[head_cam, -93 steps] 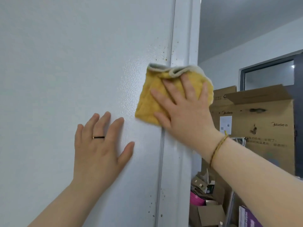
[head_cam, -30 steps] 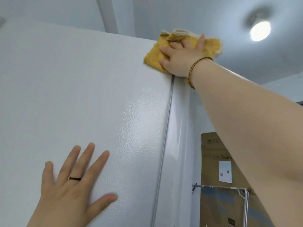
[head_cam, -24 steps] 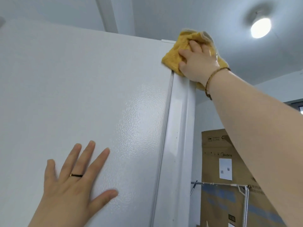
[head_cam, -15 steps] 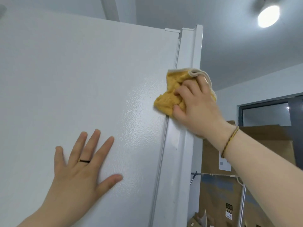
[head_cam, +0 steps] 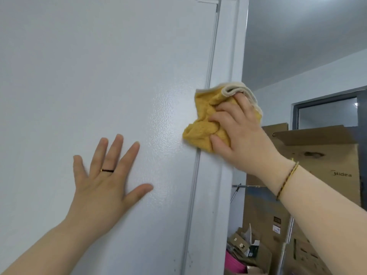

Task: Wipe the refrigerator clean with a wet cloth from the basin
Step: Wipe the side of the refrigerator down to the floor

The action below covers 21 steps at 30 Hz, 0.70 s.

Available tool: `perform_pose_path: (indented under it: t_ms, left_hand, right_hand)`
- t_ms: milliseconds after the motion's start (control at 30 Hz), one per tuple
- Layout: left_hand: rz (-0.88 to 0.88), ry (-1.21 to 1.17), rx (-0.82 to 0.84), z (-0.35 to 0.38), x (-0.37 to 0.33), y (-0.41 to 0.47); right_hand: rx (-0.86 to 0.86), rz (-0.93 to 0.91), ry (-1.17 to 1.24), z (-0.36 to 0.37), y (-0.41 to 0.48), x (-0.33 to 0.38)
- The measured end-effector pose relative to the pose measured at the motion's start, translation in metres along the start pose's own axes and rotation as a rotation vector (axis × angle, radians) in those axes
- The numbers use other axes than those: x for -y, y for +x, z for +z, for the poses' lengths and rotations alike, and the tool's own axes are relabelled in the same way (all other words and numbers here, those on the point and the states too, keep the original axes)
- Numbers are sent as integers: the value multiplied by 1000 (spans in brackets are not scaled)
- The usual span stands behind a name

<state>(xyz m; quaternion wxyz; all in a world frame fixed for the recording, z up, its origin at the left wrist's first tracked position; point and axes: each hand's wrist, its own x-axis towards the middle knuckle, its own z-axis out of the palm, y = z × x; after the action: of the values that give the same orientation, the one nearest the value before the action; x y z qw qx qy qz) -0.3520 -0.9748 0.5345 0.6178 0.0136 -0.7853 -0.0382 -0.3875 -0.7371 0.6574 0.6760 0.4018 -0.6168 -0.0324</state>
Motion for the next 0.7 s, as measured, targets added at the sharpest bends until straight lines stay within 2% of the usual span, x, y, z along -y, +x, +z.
perform_pose_path:
  t_ms: [67, 200, 333, 467, 567, 700]
  left_hand:
    - [-4, -19, -7, -2, -3, 0]
    - [-46, -103, -25, -1, -9, -12]
    - [-41, -129, -19, 1, -15, -45]
    - [-26, -133, -14, 5, -21, -76]
    - [-52, -151, -12, 8, -25, -94]
    - [-112, -187, 9, 11, -31, -121]
  right_hand:
    - [9, 45, 4, -1, 12, -3]
    - [-102, 196, 63, 12, -17, 32]
    - [-17, 74, 113, 15, -94, 74]
    - [42, -56, 113, 7, -92, 61]
    - [-12, 58, 109, 11, -79, 61]
    - [-103, 255, 112, 24, -116, 104]
